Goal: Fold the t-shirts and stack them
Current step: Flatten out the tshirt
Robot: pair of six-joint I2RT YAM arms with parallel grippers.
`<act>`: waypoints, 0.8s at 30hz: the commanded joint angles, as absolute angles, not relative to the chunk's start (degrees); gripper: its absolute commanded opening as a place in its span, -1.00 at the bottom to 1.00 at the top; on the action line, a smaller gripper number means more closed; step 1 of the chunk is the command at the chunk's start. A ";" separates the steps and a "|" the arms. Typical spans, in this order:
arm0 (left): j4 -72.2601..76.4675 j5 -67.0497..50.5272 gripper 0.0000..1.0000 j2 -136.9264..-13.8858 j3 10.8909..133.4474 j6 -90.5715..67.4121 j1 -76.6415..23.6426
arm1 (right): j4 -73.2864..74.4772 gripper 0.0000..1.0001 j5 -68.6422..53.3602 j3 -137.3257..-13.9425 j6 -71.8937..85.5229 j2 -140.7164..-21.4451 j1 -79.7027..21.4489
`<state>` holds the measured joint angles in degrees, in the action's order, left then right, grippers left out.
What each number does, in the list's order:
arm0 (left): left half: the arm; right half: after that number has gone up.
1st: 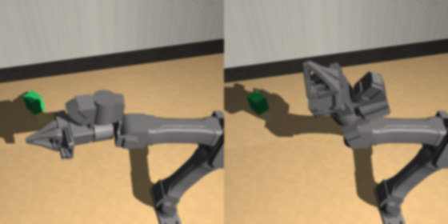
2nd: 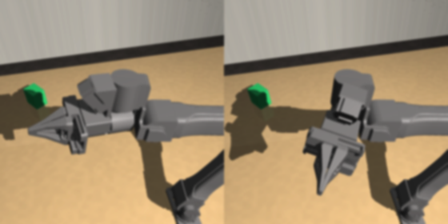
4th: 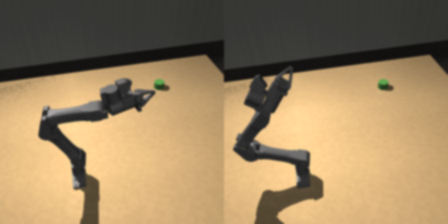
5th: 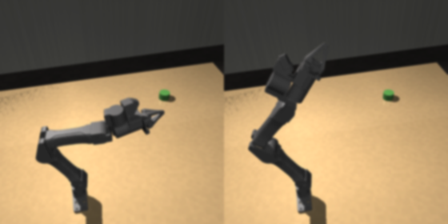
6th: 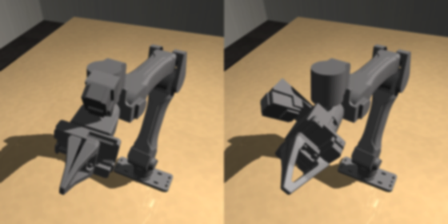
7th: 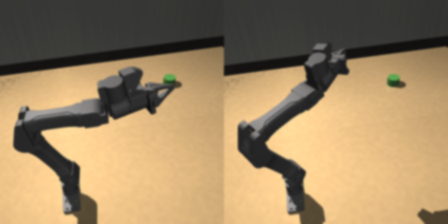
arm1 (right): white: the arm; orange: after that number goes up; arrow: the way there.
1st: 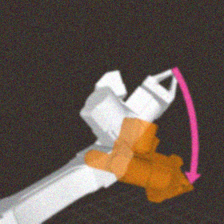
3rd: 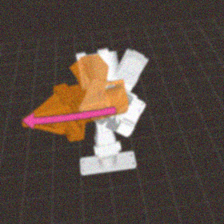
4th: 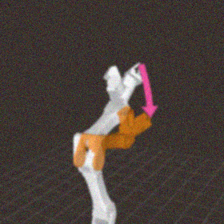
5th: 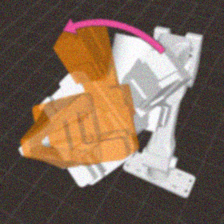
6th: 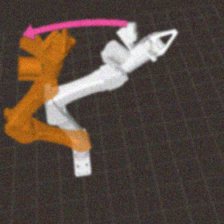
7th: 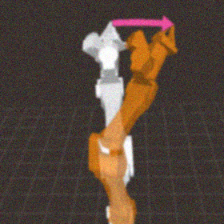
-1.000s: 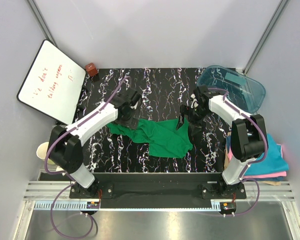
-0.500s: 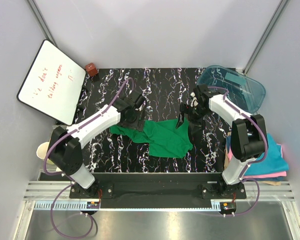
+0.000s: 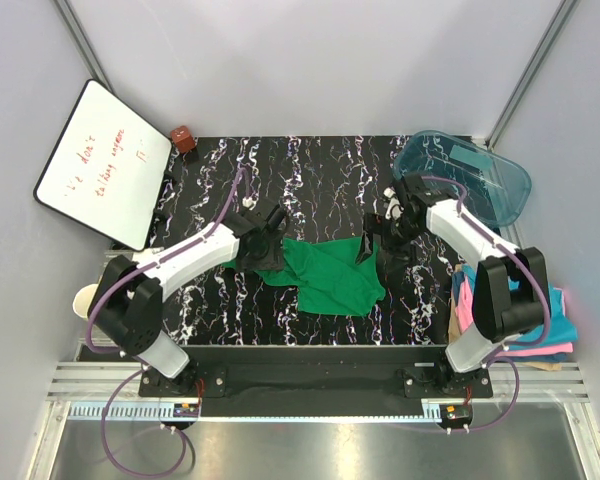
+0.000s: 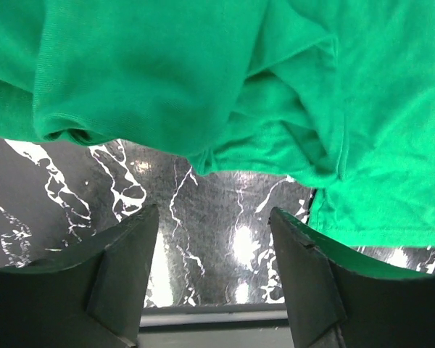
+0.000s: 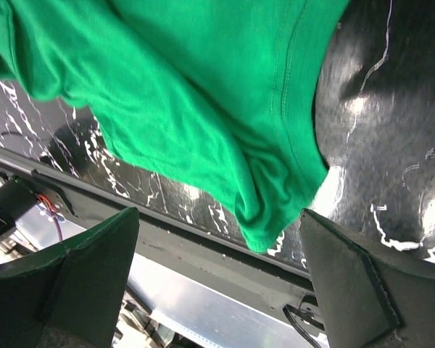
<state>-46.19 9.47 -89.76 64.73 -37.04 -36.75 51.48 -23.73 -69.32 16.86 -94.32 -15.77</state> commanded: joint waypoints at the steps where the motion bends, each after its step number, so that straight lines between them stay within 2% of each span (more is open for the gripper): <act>1: -40.87 13.44 0.31 -88.68 64.51 -40.34 -36.56 | 51.06 0.99 -25.49 -66.27 15.47 -88.77 -16.35; 7: -38.41 14.41 0.25 -94.39 67.14 -39.38 -36.65 | 50.98 1.00 -26.37 -63.20 15.56 -85.87 -16.35; 10: -38.41 14.41 0.12 -97.81 69.17 -38.67 -36.56 | 50.98 0.99 -26.37 -62.58 15.47 -84.99 -16.35; 12: -38.67 15.11 -0.37 -99.49 70.57 -38.41 -36.65 | 50.98 1.00 -26.45 -62.49 15.38 -84.82 -16.35; 14: -39.28 15.73 -1.00 -99.67 71.28 -38.23 -36.56 | 50.98 0.99 -26.72 -62.67 15.29 -84.99 -16.35; 24: -47.19 22.84 -1.00 -90.62 78.74 -36.83 -36.56 | 50.98 1.00 -26.98 -62.75 14.94 -86.22 -16.35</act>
